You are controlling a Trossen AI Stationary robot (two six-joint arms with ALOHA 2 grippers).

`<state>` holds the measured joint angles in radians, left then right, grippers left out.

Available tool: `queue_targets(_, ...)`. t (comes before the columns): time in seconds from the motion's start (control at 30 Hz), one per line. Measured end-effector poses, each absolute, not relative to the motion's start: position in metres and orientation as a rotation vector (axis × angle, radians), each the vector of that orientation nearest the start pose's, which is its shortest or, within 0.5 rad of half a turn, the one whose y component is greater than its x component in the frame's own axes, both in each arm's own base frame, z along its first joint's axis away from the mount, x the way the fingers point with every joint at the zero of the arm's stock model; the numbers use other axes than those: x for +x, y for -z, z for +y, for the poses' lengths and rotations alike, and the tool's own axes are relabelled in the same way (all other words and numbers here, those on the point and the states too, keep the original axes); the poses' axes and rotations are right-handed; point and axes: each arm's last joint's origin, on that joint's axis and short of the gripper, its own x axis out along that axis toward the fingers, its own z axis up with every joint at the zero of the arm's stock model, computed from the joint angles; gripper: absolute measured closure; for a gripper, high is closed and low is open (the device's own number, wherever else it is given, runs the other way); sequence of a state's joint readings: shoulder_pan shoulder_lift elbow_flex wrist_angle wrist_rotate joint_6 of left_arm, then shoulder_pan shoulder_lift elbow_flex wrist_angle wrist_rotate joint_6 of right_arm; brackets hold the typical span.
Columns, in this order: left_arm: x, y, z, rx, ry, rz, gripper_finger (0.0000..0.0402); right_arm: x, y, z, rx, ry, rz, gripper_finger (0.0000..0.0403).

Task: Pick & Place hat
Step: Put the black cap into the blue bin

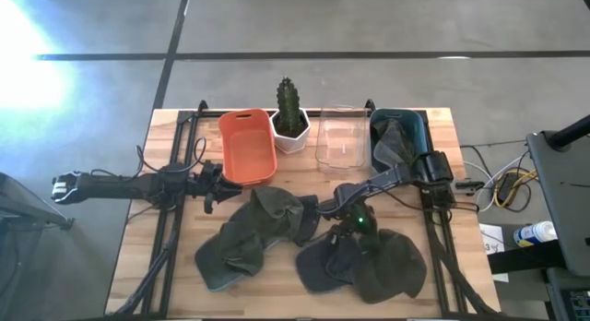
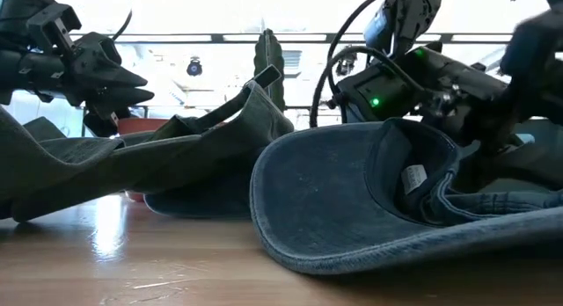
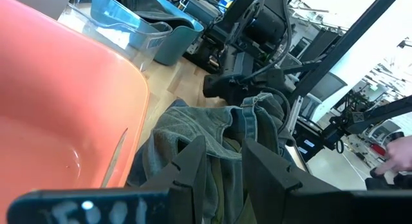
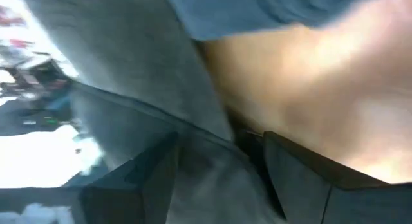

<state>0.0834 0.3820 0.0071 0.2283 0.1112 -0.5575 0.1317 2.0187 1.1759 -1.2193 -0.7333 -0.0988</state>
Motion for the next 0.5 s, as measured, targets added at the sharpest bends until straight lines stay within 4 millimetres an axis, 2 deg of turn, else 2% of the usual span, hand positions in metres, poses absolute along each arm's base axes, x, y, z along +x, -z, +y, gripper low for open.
queue_targets(0.13, 0.120, -0.154, 0.007, -0.571, -0.014, 0.149, 0.0307, 0.295, -0.128, 0.057, 0.468, -0.598, 1.980, 0.0181)
queue_targets(0.23, 0.120, -0.154, 0.007, -0.571, -0.013, 0.149, 0.0307, 0.295, -0.141, 0.057, 0.448, -0.607, 1.936, 0.0181)
queue_targets(0.5, 0.120, -0.154, 0.007, -0.571, -0.014, 0.150, 0.0307, 0.277, -0.198, 0.062, 0.291, -0.557, 1.778, 0.0181)
